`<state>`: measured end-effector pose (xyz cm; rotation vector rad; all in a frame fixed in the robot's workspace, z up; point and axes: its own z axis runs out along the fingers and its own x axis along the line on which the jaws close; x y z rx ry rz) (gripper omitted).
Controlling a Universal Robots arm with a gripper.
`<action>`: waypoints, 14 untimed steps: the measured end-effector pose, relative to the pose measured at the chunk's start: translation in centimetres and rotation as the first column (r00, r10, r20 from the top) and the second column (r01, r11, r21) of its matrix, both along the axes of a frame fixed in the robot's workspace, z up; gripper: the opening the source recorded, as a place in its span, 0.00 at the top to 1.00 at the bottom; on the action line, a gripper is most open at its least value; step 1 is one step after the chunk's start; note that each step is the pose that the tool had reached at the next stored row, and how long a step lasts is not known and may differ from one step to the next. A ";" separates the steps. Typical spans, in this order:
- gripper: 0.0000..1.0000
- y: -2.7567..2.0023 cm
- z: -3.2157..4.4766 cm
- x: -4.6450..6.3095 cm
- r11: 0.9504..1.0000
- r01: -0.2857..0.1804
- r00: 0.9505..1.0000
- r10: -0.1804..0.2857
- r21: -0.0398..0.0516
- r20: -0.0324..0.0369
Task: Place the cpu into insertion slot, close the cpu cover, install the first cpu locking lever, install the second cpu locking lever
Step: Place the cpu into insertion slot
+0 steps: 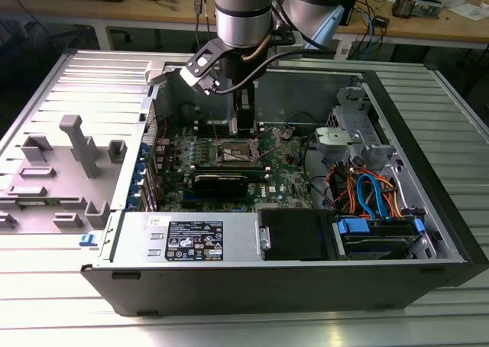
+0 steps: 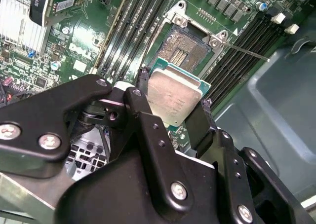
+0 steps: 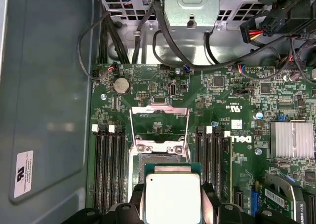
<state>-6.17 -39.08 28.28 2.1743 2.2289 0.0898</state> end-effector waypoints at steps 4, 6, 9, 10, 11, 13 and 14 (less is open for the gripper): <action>0.45 0.00 0.00 0.0 1.000 0.000 1.000 0.000 0.000 0.000; 0.45 0.01 -0.01 0.0 1.000 0.000 1.000 0.000 0.000 0.000; 0.45 0.02 -0.11 0.0 1.000 0.000 1.000 0.000 0.000 0.000; 0.45 0.06 -0.19 -0.1 1.000 0.001 1.000 -0.001 0.000 0.000; 0.45 0.08 -0.28 -0.1 1.000 0.001 1.000 -0.001 0.000 0.000; 0.45 0.11 -0.64 -0.2 1.000 0.001 1.000 -0.001 0.000 0.000; 0.45 0.13 -0.81 -0.3 1.000 0.001 1.000 -0.001 0.000 0.000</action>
